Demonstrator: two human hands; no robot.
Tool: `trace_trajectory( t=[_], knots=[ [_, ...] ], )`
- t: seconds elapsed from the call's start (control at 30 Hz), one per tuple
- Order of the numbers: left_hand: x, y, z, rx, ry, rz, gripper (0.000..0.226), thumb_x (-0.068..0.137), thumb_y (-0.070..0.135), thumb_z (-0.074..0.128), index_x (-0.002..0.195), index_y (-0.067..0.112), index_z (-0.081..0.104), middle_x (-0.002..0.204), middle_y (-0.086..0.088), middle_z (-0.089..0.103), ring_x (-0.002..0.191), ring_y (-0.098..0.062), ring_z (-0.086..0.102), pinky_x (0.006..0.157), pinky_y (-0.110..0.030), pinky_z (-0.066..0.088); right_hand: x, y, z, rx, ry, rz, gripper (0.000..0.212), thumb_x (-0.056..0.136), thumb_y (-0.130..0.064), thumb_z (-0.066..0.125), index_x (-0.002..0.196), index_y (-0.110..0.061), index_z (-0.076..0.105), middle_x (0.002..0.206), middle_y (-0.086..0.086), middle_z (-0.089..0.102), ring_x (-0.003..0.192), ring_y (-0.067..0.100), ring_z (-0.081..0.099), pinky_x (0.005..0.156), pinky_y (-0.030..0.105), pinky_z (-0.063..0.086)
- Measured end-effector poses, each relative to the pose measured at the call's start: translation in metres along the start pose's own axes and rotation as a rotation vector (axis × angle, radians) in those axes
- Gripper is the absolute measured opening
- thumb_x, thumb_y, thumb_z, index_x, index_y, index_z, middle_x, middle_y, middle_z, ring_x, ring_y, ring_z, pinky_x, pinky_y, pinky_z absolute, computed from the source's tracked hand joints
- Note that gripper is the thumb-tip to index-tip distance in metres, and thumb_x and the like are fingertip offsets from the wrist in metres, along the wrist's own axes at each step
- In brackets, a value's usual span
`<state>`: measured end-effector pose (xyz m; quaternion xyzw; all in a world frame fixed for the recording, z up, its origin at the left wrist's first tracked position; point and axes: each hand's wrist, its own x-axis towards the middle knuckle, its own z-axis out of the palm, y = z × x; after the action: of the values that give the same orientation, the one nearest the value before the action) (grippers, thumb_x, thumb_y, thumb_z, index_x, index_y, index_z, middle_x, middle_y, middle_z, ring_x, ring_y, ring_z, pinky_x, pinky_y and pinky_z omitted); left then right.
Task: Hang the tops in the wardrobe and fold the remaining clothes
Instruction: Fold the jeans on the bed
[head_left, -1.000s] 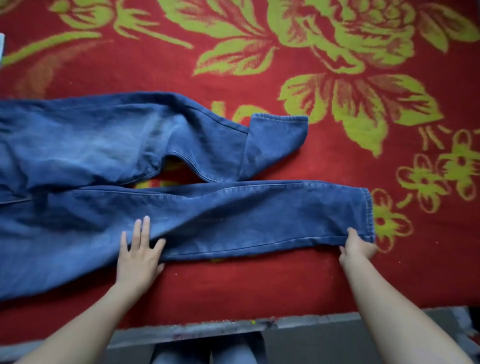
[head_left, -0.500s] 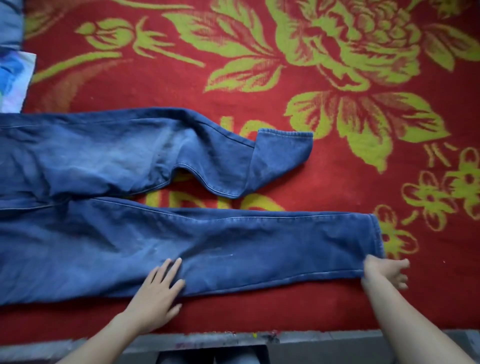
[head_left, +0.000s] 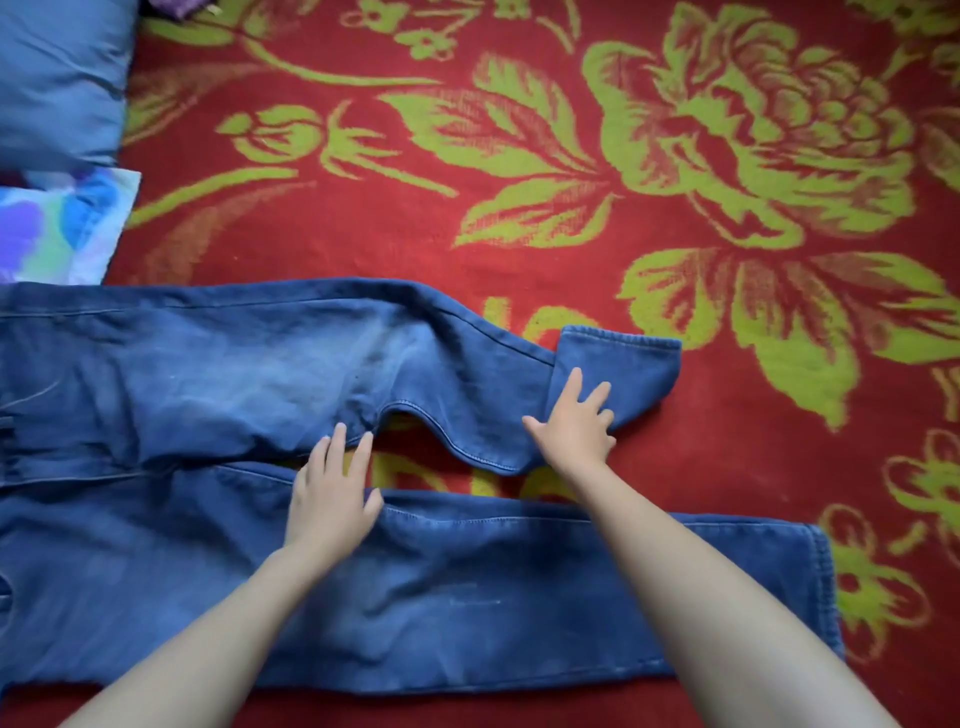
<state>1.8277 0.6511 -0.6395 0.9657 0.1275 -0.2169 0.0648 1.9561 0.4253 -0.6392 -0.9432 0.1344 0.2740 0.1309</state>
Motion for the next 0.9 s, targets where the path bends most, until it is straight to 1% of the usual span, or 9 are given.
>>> trace_trajectory(
  t=[0.07, 0.13, 0.27, 0.4, 0.5, 0.57, 0.63, 0.73, 0.9],
  knots=[
    [0.015, -0.008, -0.002, 0.016, -0.018, -0.058, 0.072, 0.091, 0.038, 0.048, 0.151, 0.021, 0.010, 0.158, -0.011, 0.002, 0.143, -0.027, 0.009, 0.111, -0.040, 0.020, 0.009, 0.001, 0.003, -0.079, 0.000, 0.025, 0.091, 0.086, -0.036, 0.062, 0.149, -0.022, -0.001, 0.154, 0.019, -0.008, 0.134, 0.039, 0.020, 0.098, 0.051, 0.036],
    [0.028, -0.014, -0.004, 0.030, -0.049, -0.089, 0.073, 0.092, 0.040, 0.045, 0.151, 0.023, 0.004, 0.158, -0.010, -0.002, 0.143, -0.029, 0.006, 0.111, -0.041, 0.020, 0.015, 0.007, 0.003, -0.031, 0.059, 0.068, 0.081, 0.086, -0.019, 0.060, 0.148, -0.016, 0.009, 0.152, 0.021, 0.008, 0.131, 0.038, 0.027, 0.097, 0.045, 0.039],
    [0.043, -0.019, 0.000, 0.074, -0.123, -0.069, 0.072, 0.092, 0.041, 0.042, 0.149, 0.035, -0.002, 0.158, -0.006, -0.005, 0.144, -0.030, 0.004, 0.113, -0.042, 0.017, 0.027, 0.035, -0.029, 0.562, 0.367, 0.175, 0.031, 0.077, 0.008, 0.051, 0.105, -0.002, 0.059, 0.099, 0.021, 0.060, 0.091, 0.030, 0.056, 0.076, 0.031, 0.039],
    [0.053, -0.015, 0.006, 0.148, -0.132, 0.087, 0.066, 0.092, 0.041, 0.039, 0.147, 0.043, 0.003, 0.158, 0.004, 0.004, 0.144, -0.021, 0.010, 0.113, -0.039, 0.013, 0.046, 0.091, -0.083, 1.234, 0.667, 0.390, 0.036, 0.071, 0.017, 0.052, 0.069, -0.019, 0.047, 0.069, -0.005, 0.051, 0.051, -0.005, 0.047, 0.049, 0.011, 0.038],
    [0.052, -0.012, 0.013, 0.165, -0.169, 0.249, 0.064, 0.092, 0.039, 0.039, 0.147, 0.043, 0.006, 0.158, 0.008, 0.006, 0.141, -0.016, 0.016, 0.110, -0.031, 0.019, 0.056, 0.128, -0.087, 1.464, 0.508, 0.612, 0.031, 0.081, 0.012, 0.047, 0.071, -0.017, 0.043, 0.056, -0.014, 0.059, 0.059, -0.003, 0.053, 0.048, 0.005, 0.041],
    [0.053, -0.009, 0.014, 0.129, -0.175, 0.245, 0.065, 0.091, 0.037, 0.041, 0.148, 0.041, 0.007, 0.157, 0.009, 0.009, 0.138, -0.017, 0.019, 0.107, -0.029, 0.025, 0.063, 0.145, -0.071, 1.593, 0.405, 0.742, 0.020, 0.088, 0.004, 0.049, 0.083, -0.016, 0.048, 0.080, -0.003, 0.066, 0.092, 0.010, 0.062, 0.078, 0.019, 0.051],
    [0.057, -0.008, 0.011, 0.083, -0.161, 0.241, 0.065, 0.091, 0.035, 0.043, 0.148, 0.038, 0.013, 0.155, 0.010, 0.016, 0.134, -0.019, 0.025, 0.104, -0.030, 0.030, 0.066, 0.151, -0.062, 1.465, 0.408, 0.837, 0.014, 0.088, -0.002, 0.056, 0.099, -0.010, 0.052, 0.106, 0.014, 0.059, 0.117, 0.027, 0.054, 0.095, 0.040, 0.047],
    [0.064, -0.014, 0.005, 0.034, -0.130, 0.266, 0.060, 0.090, 0.030, 0.049, 0.146, 0.032, 0.027, 0.151, 0.007, 0.029, 0.129, -0.019, 0.036, 0.101, -0.032, 0.031, 0.060, 0.139, -0.061, 0.809, 0.502, 0.820, 0.061, 0.082, -0.010, 0.064, 0.134, 0.000, 0.036, 0.138, 0.024, 0.037, 0.127, 0.039, 0.039, 0.107, 0.042, 0.033],
    [0.088, -0.035, -0.010, -0.017, -0.025, 0.101, 0.056, 0.088, 0.021, 0.055, 0.142, 0.019, 0.039, 0.146, -0.008, 0.038, 0.129, -0.026, 0.039, 0.098, -0.041, 0.033, 0.060, 0.079, -0.059, 0.103, 0.429, 0.124, 0.067, 0.080, -0.008, 0.063, 0.141, -0.005, 0.036, 0.149, 0.024, 0.022, 0.136, 0.038, 0.022, 0.105, 0.047, 0.025]
  ],
)
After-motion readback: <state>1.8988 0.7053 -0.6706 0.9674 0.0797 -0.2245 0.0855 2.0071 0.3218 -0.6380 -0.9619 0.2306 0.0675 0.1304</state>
